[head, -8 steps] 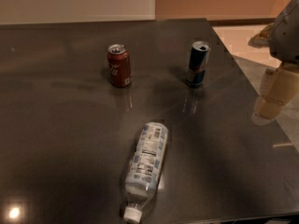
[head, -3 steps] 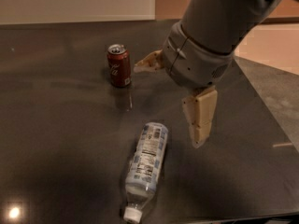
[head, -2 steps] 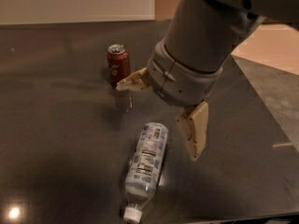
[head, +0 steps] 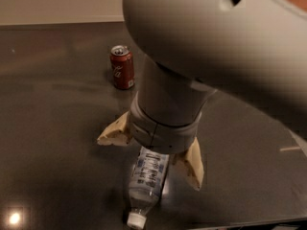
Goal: Move blue plastic bottle near coke can
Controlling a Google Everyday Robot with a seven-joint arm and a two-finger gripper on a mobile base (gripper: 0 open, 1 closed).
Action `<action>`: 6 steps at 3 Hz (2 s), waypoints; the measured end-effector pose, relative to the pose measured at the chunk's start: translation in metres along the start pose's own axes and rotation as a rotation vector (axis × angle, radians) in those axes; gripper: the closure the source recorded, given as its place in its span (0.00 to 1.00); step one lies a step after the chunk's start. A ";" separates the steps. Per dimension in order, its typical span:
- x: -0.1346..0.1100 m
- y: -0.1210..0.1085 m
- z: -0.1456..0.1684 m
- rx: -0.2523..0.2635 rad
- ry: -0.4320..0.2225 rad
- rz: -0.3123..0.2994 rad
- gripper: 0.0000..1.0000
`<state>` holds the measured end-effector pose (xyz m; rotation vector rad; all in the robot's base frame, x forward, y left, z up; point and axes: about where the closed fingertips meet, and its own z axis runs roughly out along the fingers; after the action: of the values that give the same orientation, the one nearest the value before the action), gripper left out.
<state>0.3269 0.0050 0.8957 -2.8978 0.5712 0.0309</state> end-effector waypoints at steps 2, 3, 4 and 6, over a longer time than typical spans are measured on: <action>-0.016 0.010 0.048 -0.113 0.011 -0.150 0.00; -0.013 0.011 0.062 -0.152 0.020 -0.184 0.17; -0.003 0.010 0.068 -0.180 0.028 -0.192 0.41; 0.034 -0.008 0.054 -0.158 0.088 -0.203 0.88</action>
Offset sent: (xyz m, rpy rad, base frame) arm -0.0229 0.0024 -0.0846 -0.1829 0.0337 0.2226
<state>0.3626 0.0100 0.8423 -3.1093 0.2980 -0.0832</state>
